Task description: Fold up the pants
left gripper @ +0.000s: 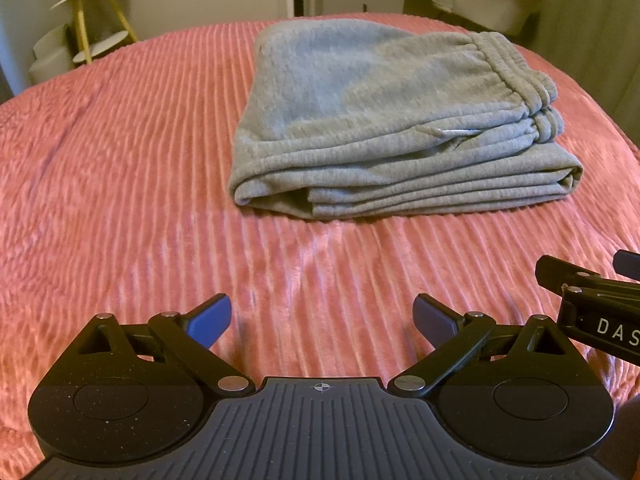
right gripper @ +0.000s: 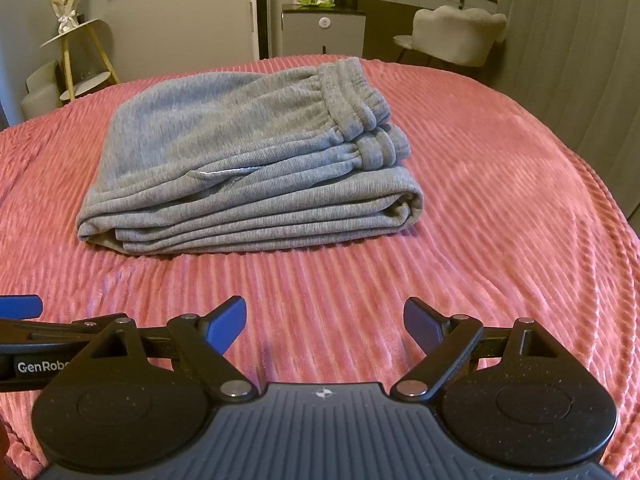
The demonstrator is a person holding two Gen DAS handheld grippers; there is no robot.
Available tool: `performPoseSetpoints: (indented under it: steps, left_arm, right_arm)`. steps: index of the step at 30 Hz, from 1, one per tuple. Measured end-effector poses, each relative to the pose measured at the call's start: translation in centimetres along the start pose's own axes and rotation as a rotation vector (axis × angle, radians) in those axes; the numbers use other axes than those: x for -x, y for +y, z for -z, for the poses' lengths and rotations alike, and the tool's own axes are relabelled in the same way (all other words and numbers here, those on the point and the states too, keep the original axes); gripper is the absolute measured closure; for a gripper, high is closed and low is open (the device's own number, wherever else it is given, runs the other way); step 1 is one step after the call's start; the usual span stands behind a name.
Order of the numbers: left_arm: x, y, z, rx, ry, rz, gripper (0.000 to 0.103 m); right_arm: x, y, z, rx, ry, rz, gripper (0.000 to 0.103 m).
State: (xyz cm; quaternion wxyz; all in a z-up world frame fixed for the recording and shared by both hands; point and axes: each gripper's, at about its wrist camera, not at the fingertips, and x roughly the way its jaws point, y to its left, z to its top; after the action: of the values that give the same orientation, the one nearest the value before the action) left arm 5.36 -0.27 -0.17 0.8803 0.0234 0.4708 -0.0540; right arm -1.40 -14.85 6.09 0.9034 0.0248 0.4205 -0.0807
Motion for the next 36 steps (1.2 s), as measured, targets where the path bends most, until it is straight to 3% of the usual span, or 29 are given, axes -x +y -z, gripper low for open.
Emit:
performPoseSetpoints:
  steps: [36]
  left_arm:
    - [-0.15, 0.01, 0.00, -0.014, 0.007, -0.011, 0.003]
  right_arm:
    - [-0.26, 0.16, 0.06, 0.009, 0.010, 0.001, 0.017]
